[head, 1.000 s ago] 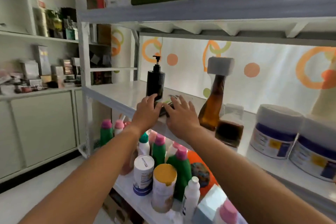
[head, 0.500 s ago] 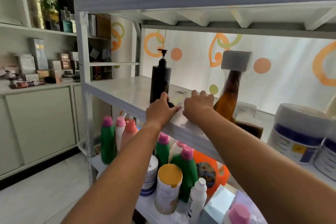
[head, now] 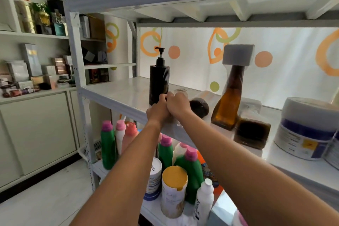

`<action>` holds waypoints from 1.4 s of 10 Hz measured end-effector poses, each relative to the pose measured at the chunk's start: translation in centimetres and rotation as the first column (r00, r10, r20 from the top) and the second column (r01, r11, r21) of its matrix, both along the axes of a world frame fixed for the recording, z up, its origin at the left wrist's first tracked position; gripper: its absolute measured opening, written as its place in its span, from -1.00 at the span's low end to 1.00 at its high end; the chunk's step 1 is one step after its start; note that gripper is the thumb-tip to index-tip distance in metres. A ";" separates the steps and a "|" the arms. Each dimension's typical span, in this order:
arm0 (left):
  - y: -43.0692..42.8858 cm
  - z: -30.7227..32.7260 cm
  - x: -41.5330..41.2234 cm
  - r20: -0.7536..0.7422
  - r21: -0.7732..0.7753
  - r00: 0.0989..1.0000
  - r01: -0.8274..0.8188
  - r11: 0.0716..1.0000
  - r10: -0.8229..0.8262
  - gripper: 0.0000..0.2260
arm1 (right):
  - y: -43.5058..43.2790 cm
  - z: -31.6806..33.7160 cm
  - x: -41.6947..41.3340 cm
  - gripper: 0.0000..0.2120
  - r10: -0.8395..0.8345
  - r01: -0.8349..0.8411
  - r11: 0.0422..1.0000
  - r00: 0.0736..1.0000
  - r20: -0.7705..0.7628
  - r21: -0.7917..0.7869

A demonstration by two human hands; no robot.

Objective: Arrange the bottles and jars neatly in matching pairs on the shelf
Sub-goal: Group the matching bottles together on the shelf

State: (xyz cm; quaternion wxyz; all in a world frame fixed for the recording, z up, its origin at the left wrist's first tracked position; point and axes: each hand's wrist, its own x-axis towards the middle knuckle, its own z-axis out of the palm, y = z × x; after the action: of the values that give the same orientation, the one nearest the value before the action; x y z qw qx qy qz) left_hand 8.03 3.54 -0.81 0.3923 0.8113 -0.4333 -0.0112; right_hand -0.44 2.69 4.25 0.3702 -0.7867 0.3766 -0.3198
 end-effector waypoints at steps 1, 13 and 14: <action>0.0 0.5 -0.2 -0.106 -0.041 0.994 -0.003 0.999 -0.001 -0.60 | -1.3 -0.4 -0.2 -0.60 -0.059 0.061 0.996 0.998 -0.034 0.062; 0.8 -1.2 -0.9 -0.033 -0.257 0.999 -0.028 0.966 0.020 -0.75 | -1.8 -3.3 -0.3 -0.74 -0.192 0.207 0.964 0.976 0.102 -0.166; 0.6 -1.1 -0.7 0.041 -0.225 0.997 -0.047 0.973 0.058 -0.85 | -2.0 -3.1 -0.6 -0.74 -0.147 0.159 0.981 0.983 0.113 -0.111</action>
State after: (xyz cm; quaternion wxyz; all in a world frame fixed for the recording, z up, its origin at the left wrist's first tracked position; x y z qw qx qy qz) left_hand 7.29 4.09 -1.95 0.4708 0.7732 -0.4194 0.0672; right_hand -1.04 0.73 1.14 0.3156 -0.7585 0.3963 -0.4099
